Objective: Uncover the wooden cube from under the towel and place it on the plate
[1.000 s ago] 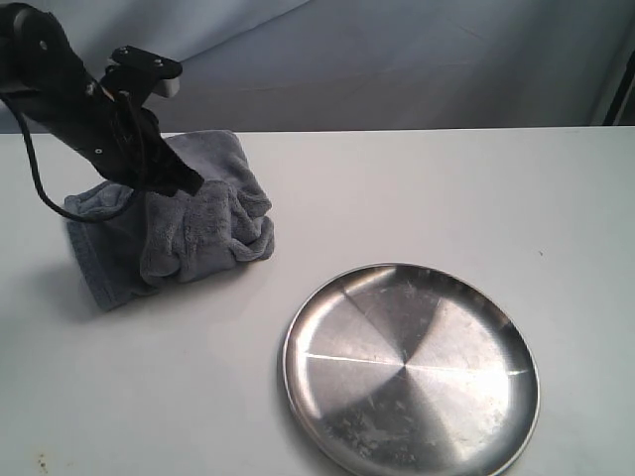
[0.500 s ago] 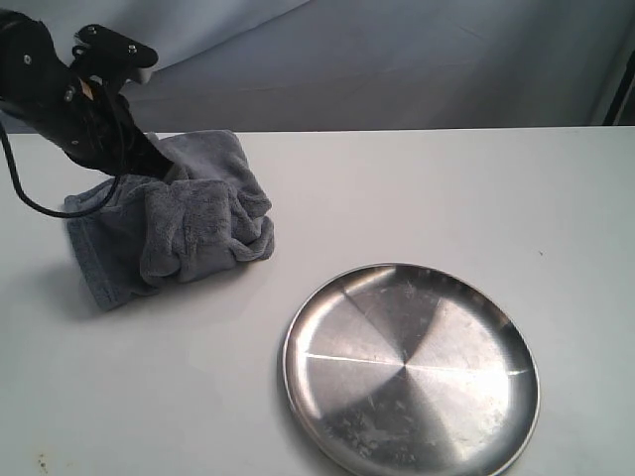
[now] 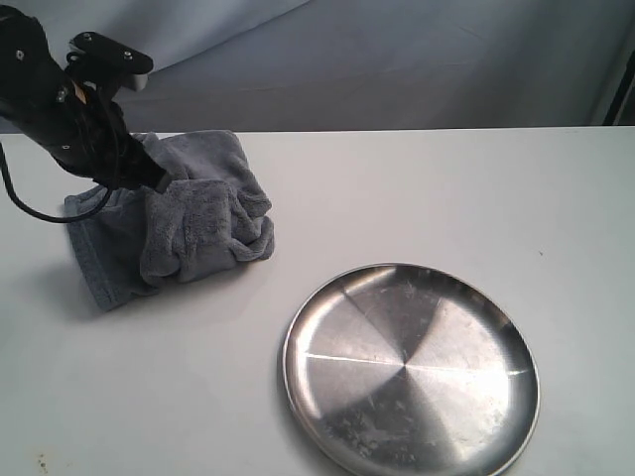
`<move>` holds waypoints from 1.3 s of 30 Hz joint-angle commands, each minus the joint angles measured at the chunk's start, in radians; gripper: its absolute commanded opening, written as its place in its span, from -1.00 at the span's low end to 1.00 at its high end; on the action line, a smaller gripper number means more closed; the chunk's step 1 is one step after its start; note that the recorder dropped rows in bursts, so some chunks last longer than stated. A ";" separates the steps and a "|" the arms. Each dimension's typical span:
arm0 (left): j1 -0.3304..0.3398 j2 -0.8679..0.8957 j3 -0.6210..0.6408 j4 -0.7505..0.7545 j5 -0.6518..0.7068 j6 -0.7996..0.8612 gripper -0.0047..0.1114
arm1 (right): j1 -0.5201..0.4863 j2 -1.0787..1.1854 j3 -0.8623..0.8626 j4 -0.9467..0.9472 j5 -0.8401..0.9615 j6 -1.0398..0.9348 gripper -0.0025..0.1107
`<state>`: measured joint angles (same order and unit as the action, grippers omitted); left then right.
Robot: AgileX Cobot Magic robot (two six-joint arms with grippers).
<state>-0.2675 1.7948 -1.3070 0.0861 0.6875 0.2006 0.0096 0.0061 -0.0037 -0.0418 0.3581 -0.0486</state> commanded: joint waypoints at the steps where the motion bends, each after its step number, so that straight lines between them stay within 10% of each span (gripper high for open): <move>1: -0.002 -0.008 0.005 -0.001 0.028 -0.006 0.37 | 0.002 -0.006 0.004 0.005 -0.009 -0.003 -0.96; 2: -0.002 -0.001 0.012 -0.001 0.041 -0.012 0.83 | 0.002 -0.006 0.004 0.005 -0.009 -0.003 -0.96; 3: -0.002 0.006 0.012 -0.001 0.049 -0.015 0.88 | 0.002 -0.006 0.004 0.005 -0.009 -0.003 -0.96; 16: -0.004 0.139 0.012 -0.031 0.074 -0.012 0.87 | 0.002 -0.006 0.004 0.005 -0.009 -0.003 -0.96; 20: -0.004 0.147 0.012 -0.031 0.080 -0.009 0.58 | 0.002 -0.006 0.004 0.005 -0.009 -0.003 -0.96; 29: -0.004 0.149 0.012 -0.125 0.082 -0.009 -0.89 | 0.002 -0.006 0.004 0.005 -0.009 -0.003 -0.96; 39: -0.004 0.063 0.012 -0.127 0.172 -0.007 -0.92 | 0.002 -0.006 0.004 0.005 -0.009 -0.003 -0.96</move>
<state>-0.2726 1.8925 -1.3044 -0.0345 0.8175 0.1975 0.0096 0.0061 -0.0037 -0.0418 0.3581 -0.0486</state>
